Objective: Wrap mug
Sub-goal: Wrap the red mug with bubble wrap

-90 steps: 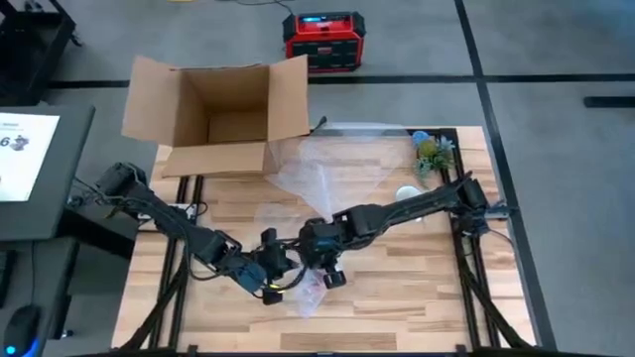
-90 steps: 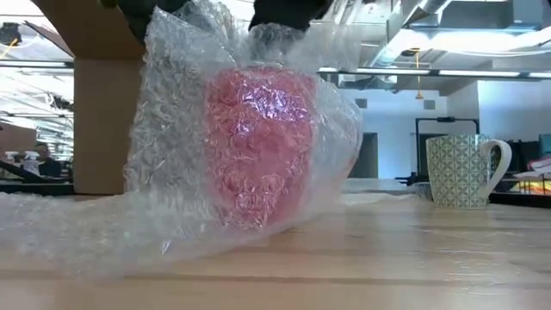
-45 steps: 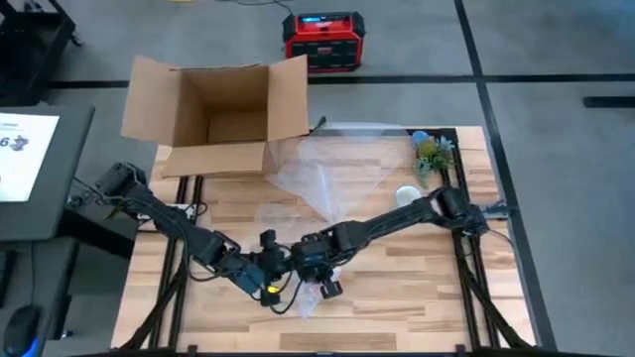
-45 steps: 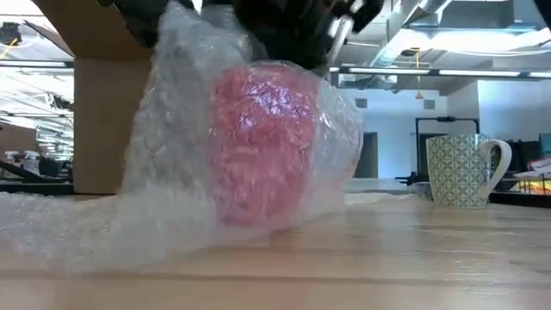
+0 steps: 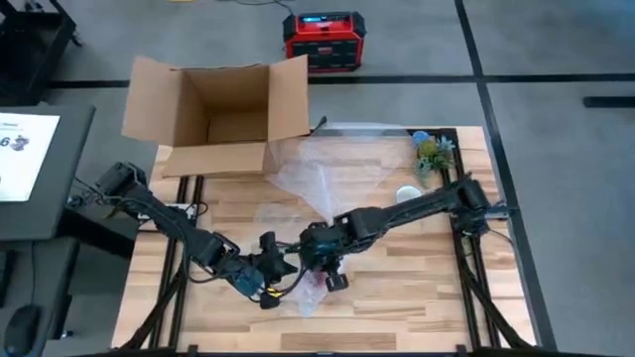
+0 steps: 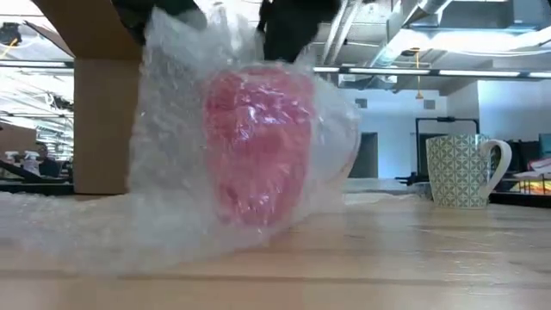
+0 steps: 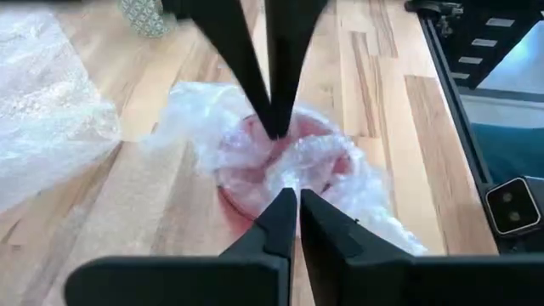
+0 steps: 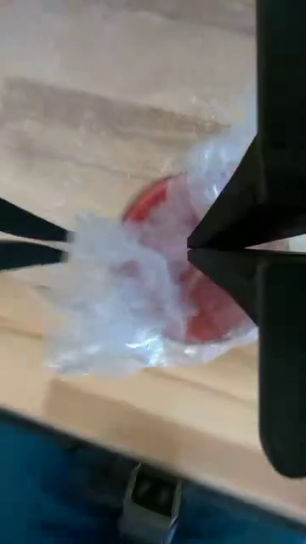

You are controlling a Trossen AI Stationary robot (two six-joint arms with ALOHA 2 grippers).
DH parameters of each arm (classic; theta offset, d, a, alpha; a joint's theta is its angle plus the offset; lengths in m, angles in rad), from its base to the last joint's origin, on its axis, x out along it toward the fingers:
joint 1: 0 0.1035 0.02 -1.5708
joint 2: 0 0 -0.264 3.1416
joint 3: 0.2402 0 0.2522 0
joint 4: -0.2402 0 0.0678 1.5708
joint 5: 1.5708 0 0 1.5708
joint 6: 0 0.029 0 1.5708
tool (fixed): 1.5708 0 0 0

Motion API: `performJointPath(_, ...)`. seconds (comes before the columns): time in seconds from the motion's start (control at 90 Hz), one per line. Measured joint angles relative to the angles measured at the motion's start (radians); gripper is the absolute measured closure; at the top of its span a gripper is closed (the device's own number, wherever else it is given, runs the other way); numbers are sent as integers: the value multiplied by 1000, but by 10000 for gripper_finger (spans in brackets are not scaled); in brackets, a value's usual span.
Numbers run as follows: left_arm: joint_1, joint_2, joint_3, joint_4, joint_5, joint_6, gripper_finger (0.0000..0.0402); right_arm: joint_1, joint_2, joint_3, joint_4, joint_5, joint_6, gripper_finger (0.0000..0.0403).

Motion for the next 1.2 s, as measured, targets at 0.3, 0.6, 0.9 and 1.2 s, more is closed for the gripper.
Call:
performJointPath(0.3,0,0,0,3,0,0,402,15,-15,0,169,3,-42,403)
performJointPath(0.6,0,0,-1,-8,0,13,402,7,160,0,124,-50,-72,403)
performJointPath(0.9,-1,2,-2,-10,7,13,402,-15,241,7,106,-72,-96,403)
performJointPath(1.2,1,2,-1,1,-4,-1,402,0,87,71,-36,-48,-91,403)
